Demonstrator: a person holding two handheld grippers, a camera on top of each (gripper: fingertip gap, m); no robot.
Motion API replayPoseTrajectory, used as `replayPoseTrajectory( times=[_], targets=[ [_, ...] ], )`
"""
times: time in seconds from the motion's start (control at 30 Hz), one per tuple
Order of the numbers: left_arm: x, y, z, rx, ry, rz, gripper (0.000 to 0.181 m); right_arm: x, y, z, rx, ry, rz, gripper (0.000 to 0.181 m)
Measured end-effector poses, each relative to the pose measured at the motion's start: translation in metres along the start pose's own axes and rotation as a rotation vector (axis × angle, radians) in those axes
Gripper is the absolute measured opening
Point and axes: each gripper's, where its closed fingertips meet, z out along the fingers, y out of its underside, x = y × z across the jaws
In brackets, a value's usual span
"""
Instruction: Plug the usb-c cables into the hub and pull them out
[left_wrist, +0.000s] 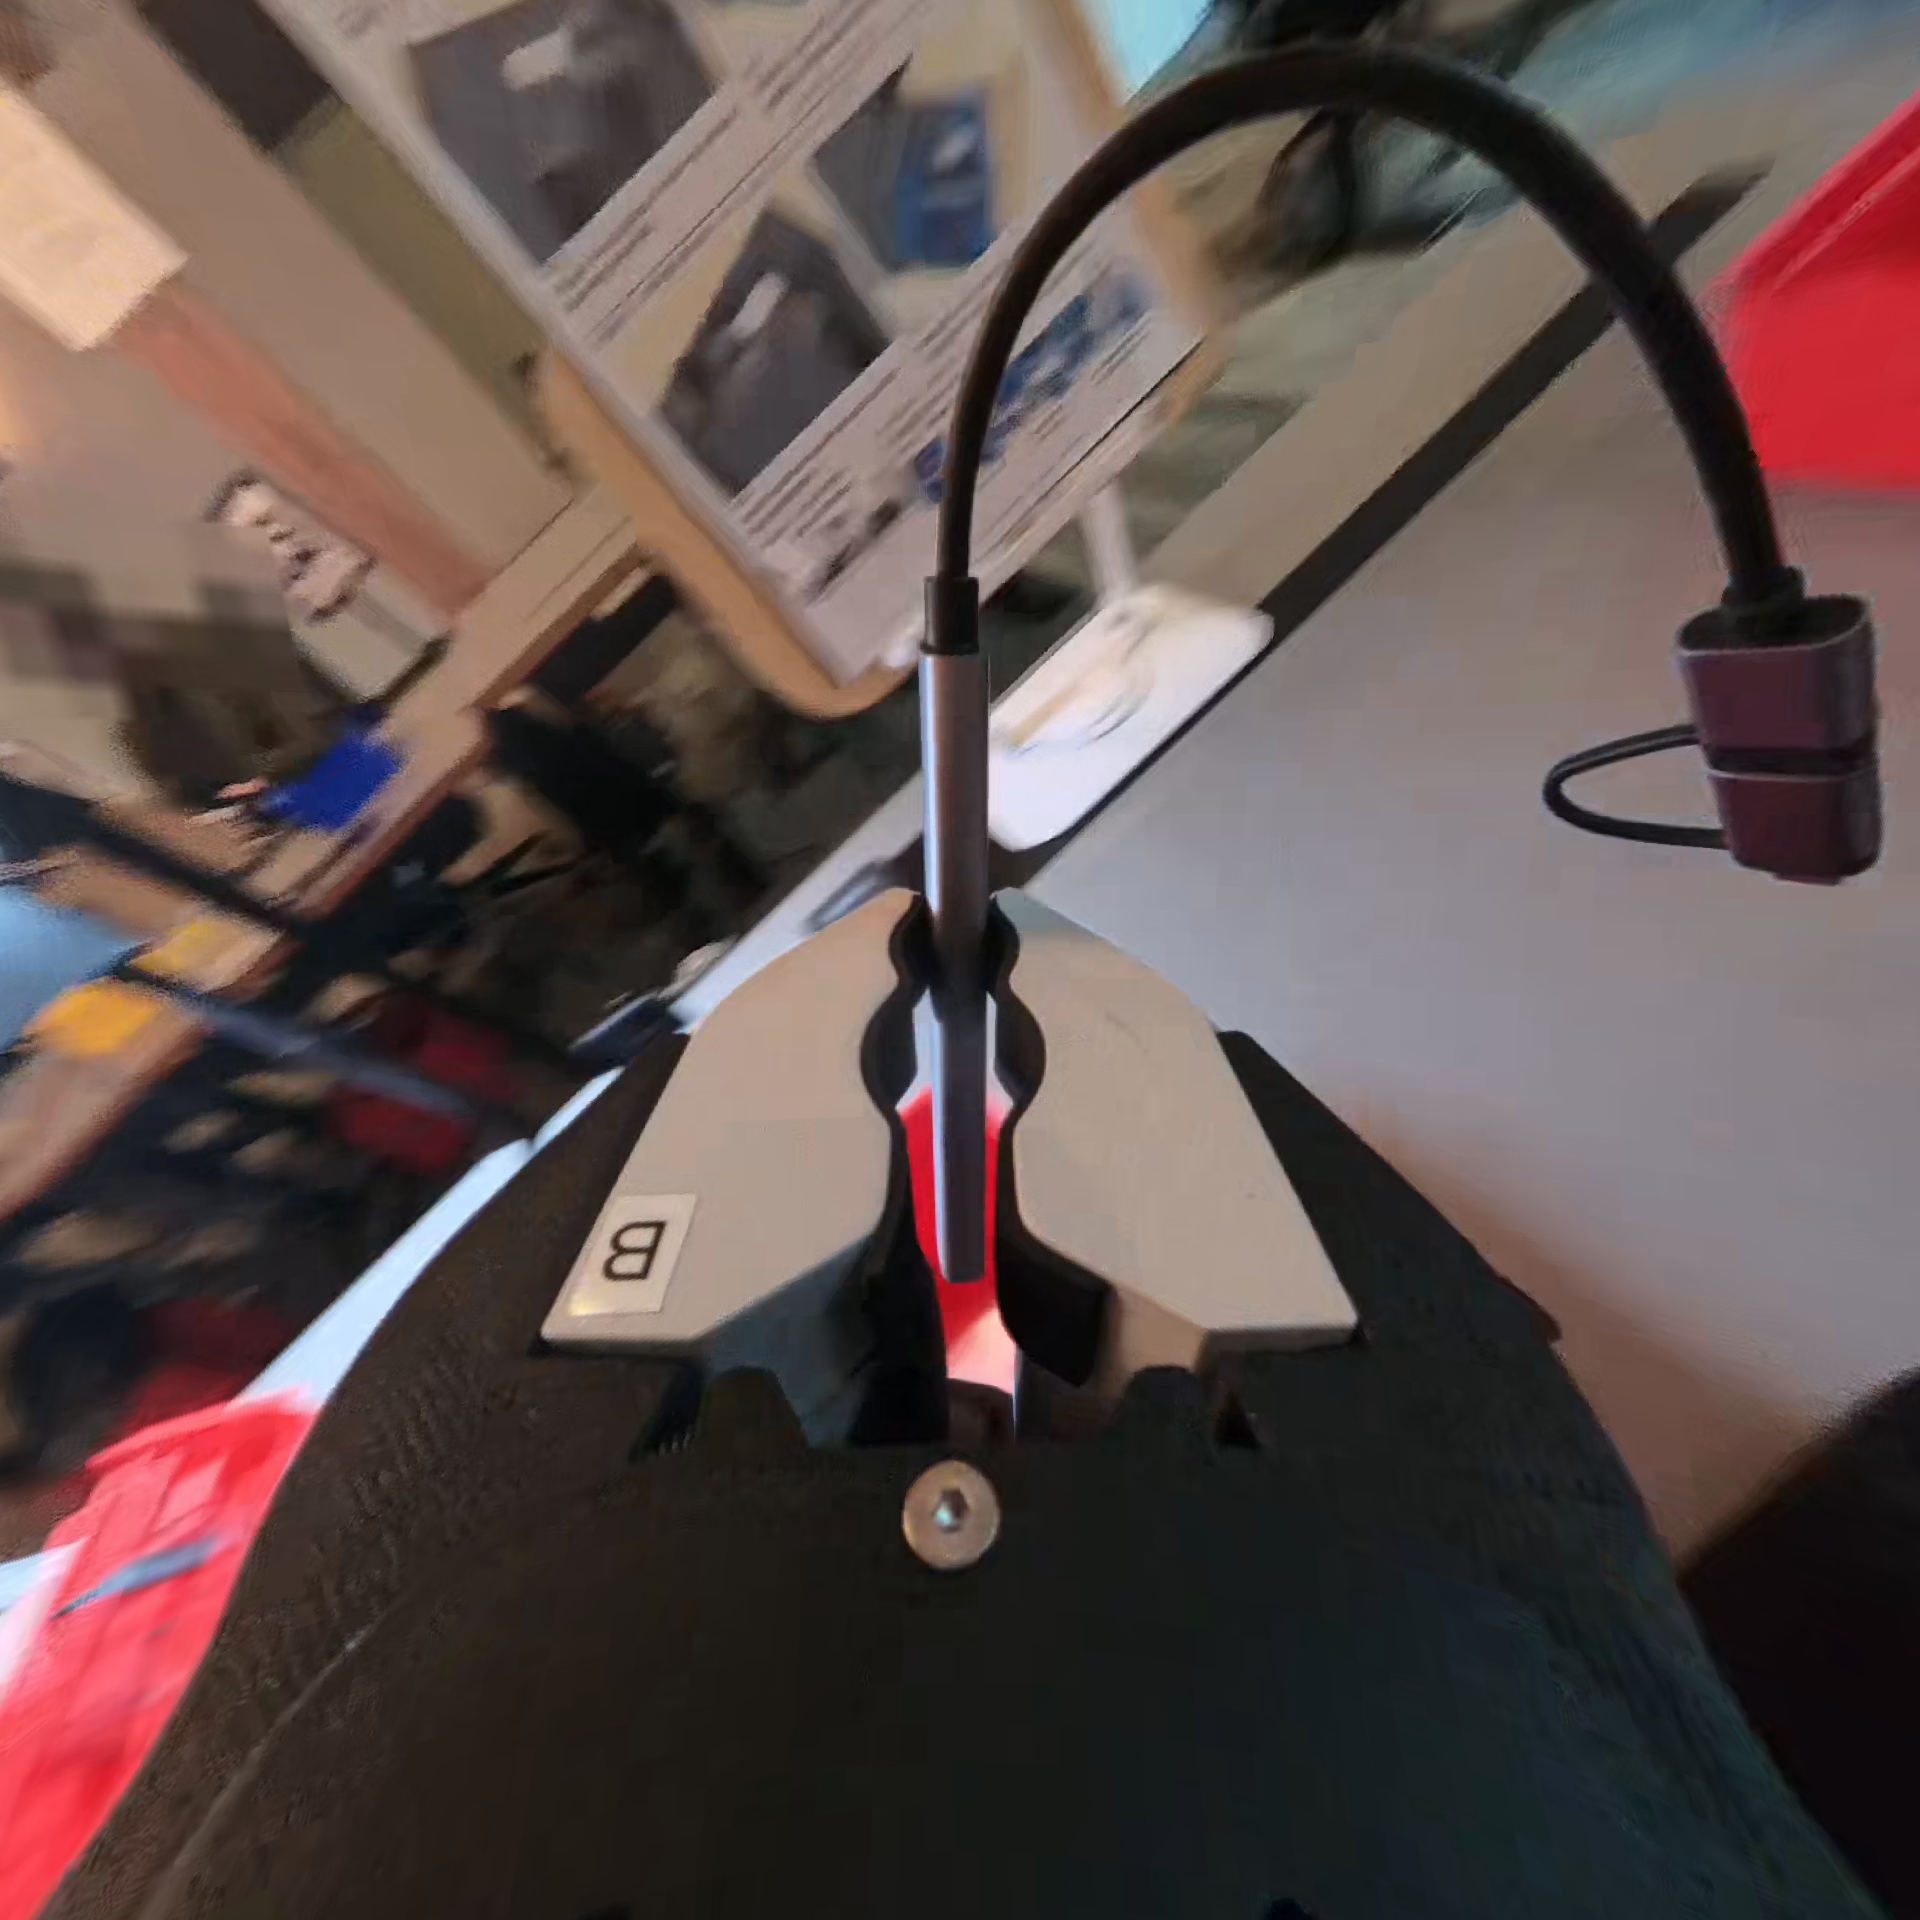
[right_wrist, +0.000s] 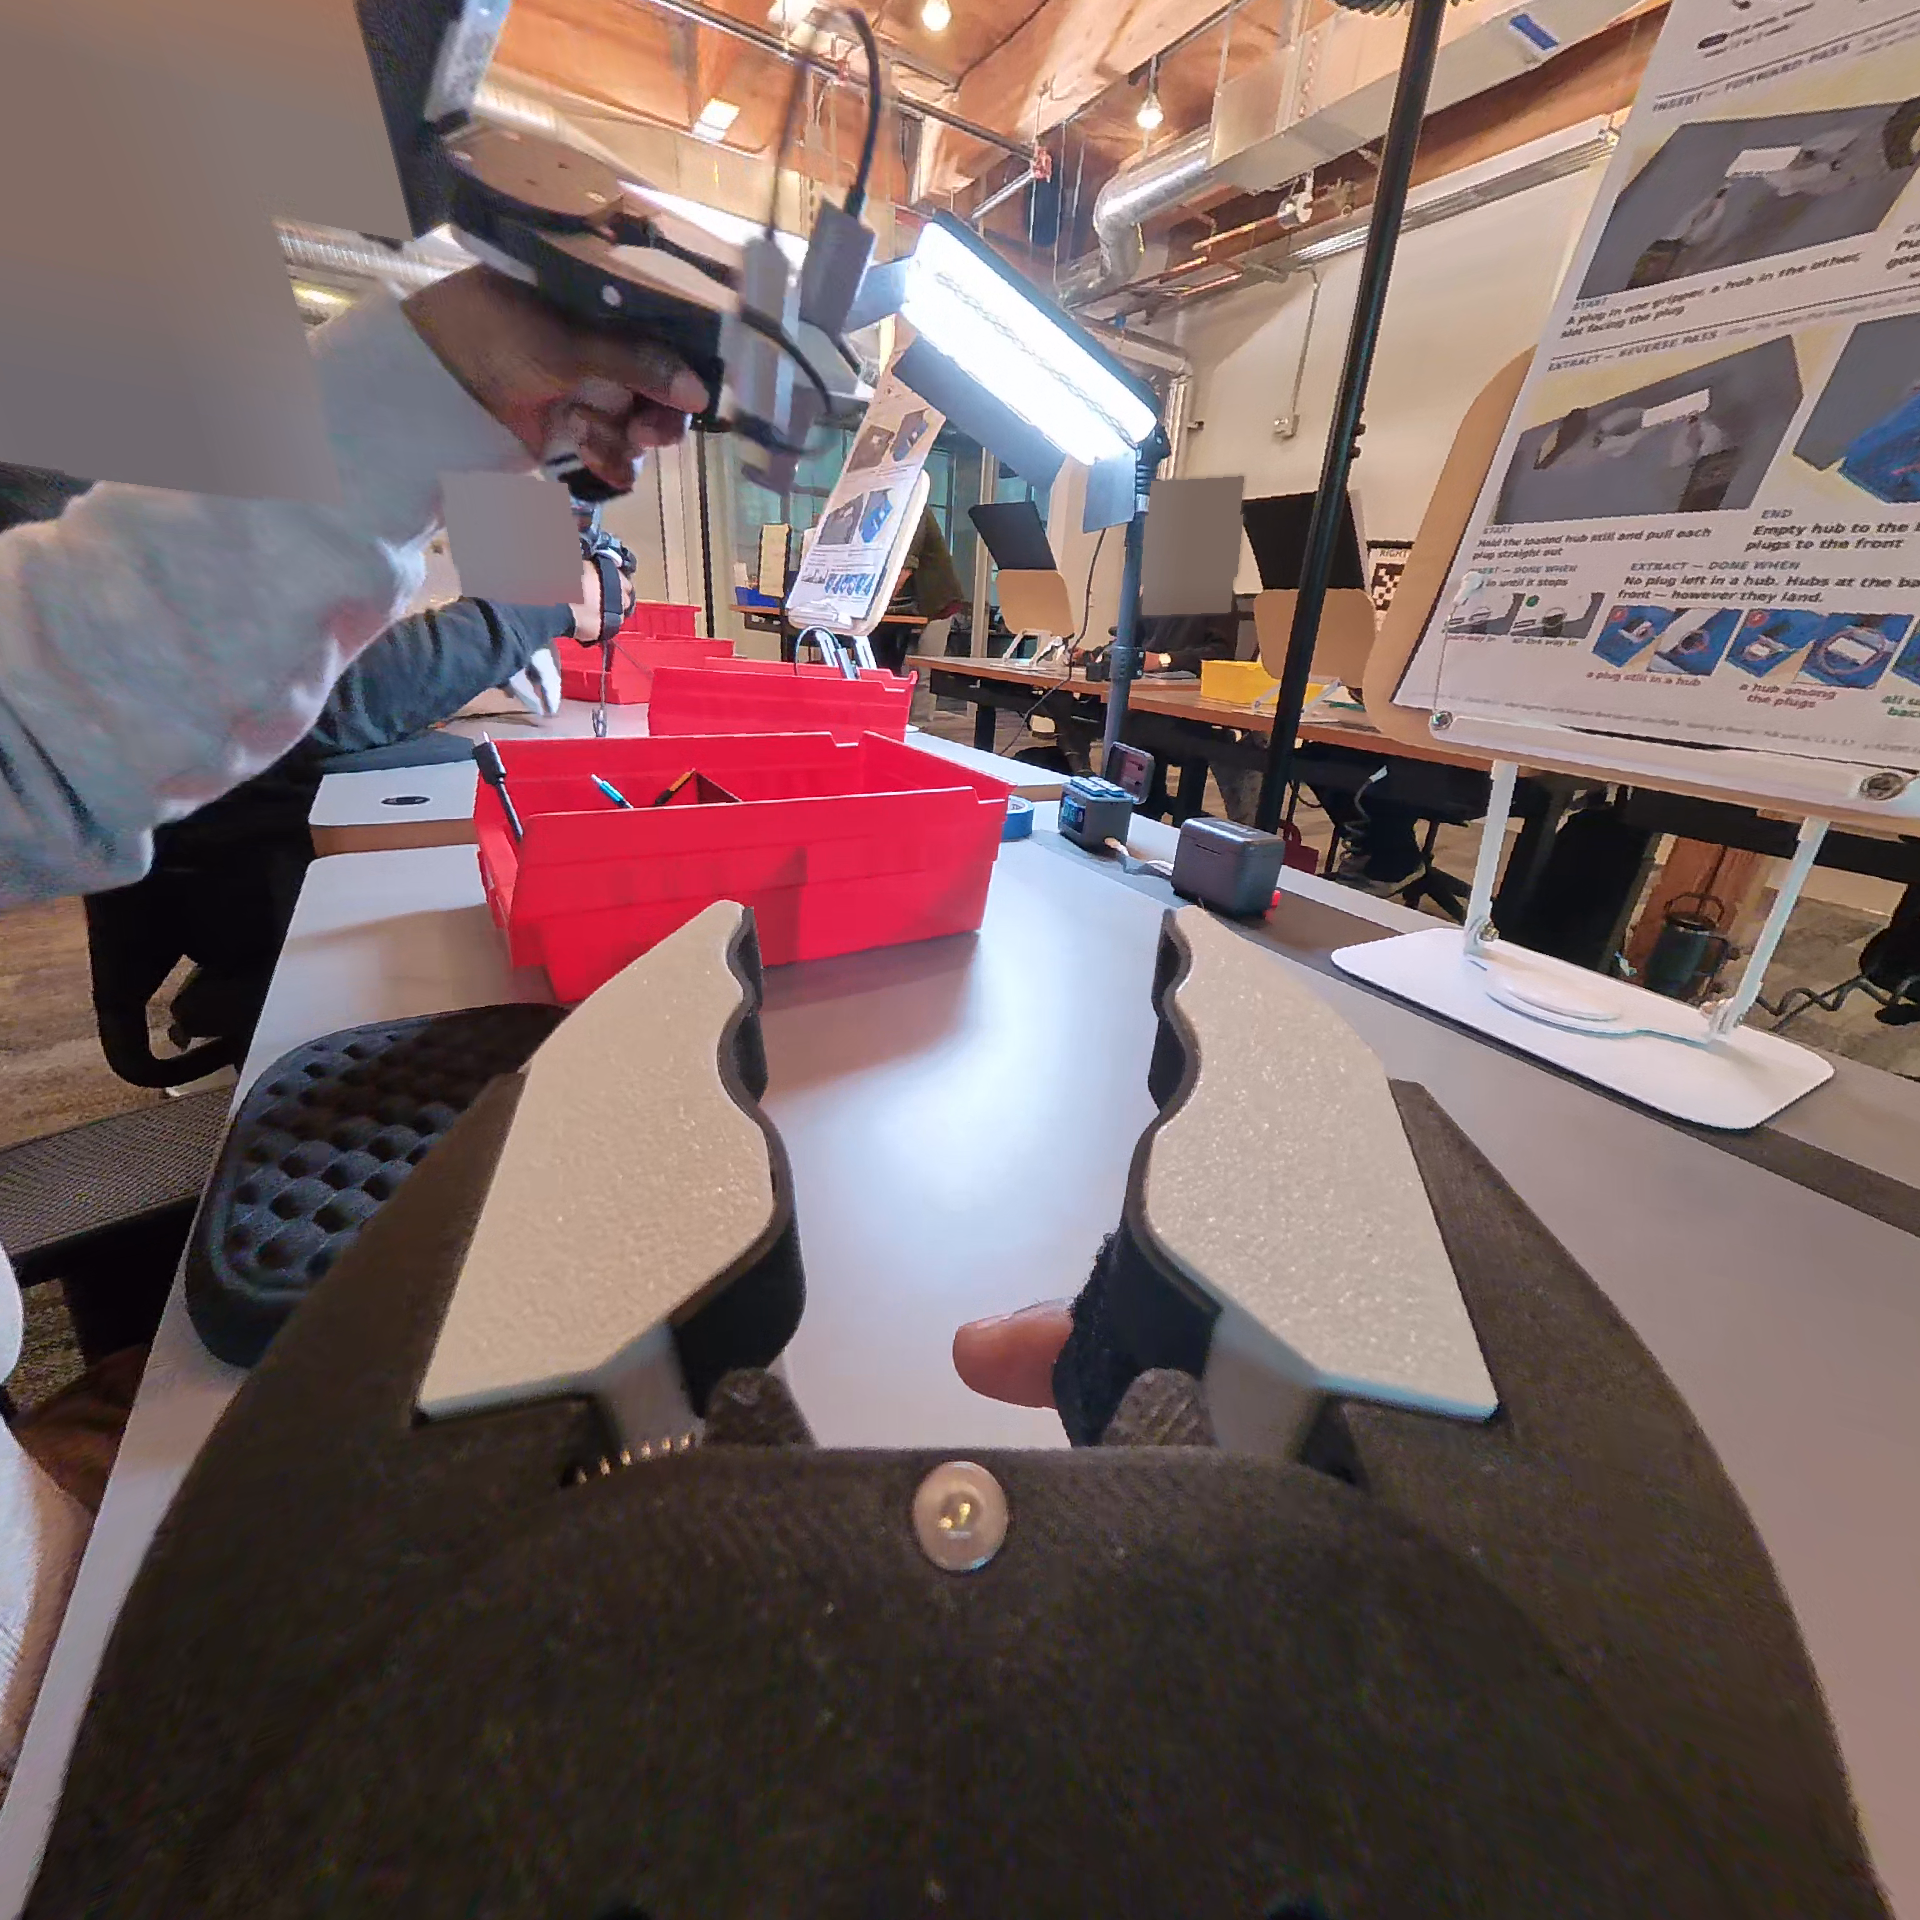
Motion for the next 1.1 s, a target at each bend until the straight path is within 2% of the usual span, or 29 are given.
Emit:
replayPoseTrajectory(
  times=[0.17, 0.37, 0.43, 0.57, 0.67, 0.73, 0.8, 0.87, 0.93, 0.97, 1.0, 1.03, 1.1],
  targets=[
    [0.104, -0.031, -0.008, 0.233, 0.367, -0.245, 0.01, -0.001, -0.001, 0.0, 0.006, -0.014, 0.013, 0.071],
    [0.212, -0.041, -0.014, 0.36, 0.815, -0.522, 0.01, -0.009, -0.007, -0.002, 0.045, -0.089, 0.088, 0.064],
    [0.243, -0.036, -0.011, 0.356, 0.929, -0.553, 0.01, -0.017, -0.012, -0.004, 0.071, -0.162, 0.138, 0.061],
    [0.297, -0.014, -0.002, 0.245, 1.026, -0.469, 0.01, -0.039, -0.022, -0.011, 0.12, -0.352, 0.235, 0.051],
    [0.325, -0.005, -0.004, 0.184, 1.114, -0.418, 0.009, -0.05, -0.019, -0.011, 0.092, -0.416, 0.243, 0.047],
    [0.34, 0.0, -0.006, 0.146, 1.173, -0.389, 0.009, -0.056, -0.014, -0.01, 0.061, -0.435, 0.218, 0.038],
    [0.349, 0.002, -0.007, 0.128, 1.203, -0.373, 0.01, -0.062, -0.006, -0.009, 0.013, -0.454, 0.181, 0.017],
    [0.354, 0.004, -0.009, 0.112, 1.231, -0.356, 0.01, -0.067, -0.002, -0.011, -0.019, -0.477, 0.159, 0.011],
    [0.353, 0.003, -0.004, 0.124, 1.192, -0.35, 0.013, -0.067, -0.003, -0.01, -0.033, -0.48, 0.174, 0.008],
    [0.349, 0.002, 0.001, 0.153, 1.144, -0.339, 0.014, -0.061, -0.002, -0.008, -0.031, -0.442, 0.179, 0.008],
    [0.343, 0.0, 0.007, 0.201, 1.078, -0.313, 0.026, -0.053, -0.003, -0.006, -0.03, -0.387, 0.192, 0.009],
    [0.334, -0.002, 0.016, 0.25, 0.962, -0.285, 0.041, -0.043, -0.005, -0.004, -0.021, -0.333, 0.227, 0.009],
    [0.313, -0.003, 0.031, 0.347, 0.68, -0.173, 0.054, -0.02, -0.014, -0.002, 0.034, -0.212, 0.364, 0.008]
  ],
)
